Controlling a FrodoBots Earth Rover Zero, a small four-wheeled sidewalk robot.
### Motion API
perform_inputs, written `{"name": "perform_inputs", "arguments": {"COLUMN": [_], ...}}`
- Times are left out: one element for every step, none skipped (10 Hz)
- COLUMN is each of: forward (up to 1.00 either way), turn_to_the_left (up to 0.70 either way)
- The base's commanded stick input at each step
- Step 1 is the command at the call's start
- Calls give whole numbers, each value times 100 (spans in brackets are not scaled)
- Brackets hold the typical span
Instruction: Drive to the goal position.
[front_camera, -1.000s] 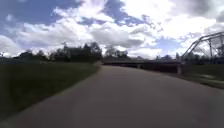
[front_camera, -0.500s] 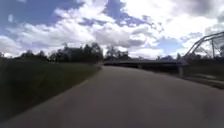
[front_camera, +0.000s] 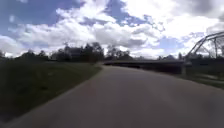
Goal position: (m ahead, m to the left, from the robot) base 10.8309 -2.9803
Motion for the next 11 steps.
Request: {"name": "perform_inputs", "arguments": {"forward": [100, 100, 100, 100, 100, 100, 100, 100, 100, 100, 100], "turn_to_the_left": [0, 0, 0, 0, 0, 0, 0, 0, 0, 0, 0]}}
